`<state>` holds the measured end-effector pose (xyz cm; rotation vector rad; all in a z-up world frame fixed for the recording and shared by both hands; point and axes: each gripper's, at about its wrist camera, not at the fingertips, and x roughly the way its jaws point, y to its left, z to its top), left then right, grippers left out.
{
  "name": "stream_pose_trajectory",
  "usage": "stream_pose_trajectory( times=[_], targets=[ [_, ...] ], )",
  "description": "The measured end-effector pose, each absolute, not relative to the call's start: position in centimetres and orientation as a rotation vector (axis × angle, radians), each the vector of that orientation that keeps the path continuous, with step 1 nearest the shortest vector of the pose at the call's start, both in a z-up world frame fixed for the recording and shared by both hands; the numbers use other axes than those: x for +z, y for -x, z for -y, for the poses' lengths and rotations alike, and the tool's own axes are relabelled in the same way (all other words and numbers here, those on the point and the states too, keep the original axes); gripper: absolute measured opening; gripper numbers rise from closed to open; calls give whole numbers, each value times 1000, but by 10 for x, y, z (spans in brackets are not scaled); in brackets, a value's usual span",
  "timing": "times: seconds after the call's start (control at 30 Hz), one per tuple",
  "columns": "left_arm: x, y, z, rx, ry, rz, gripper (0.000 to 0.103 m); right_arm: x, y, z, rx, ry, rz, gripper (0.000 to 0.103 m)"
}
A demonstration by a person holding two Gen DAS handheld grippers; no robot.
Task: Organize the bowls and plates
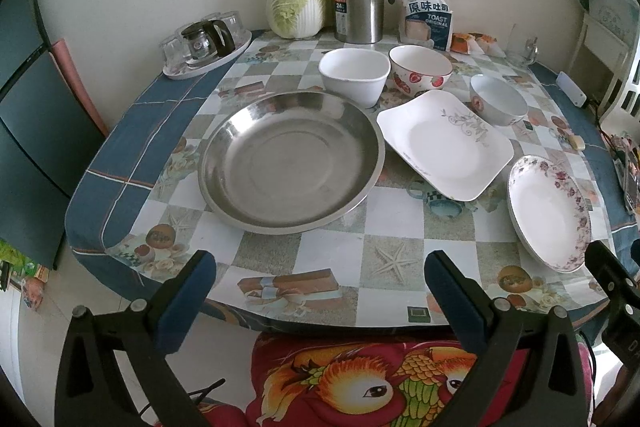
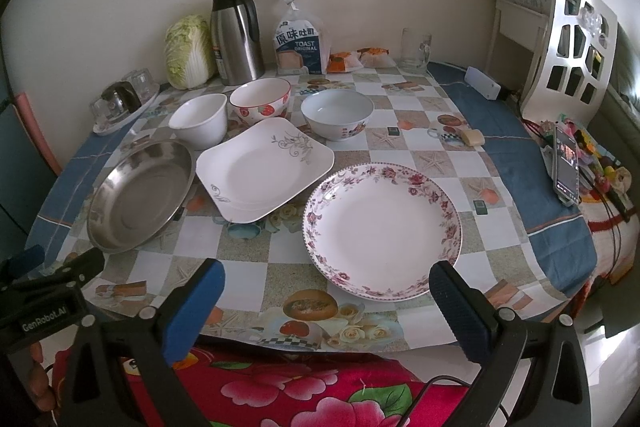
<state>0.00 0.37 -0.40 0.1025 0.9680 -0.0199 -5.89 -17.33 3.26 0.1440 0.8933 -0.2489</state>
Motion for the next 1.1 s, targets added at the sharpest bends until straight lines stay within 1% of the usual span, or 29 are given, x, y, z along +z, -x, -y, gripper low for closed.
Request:
stream_pose_trajectory(
  times=[1.1],
  targets=[
    [-9,0,-4,-15,-101,-973,103,32,57,175,-251,-141,-896,103]
  ],
)
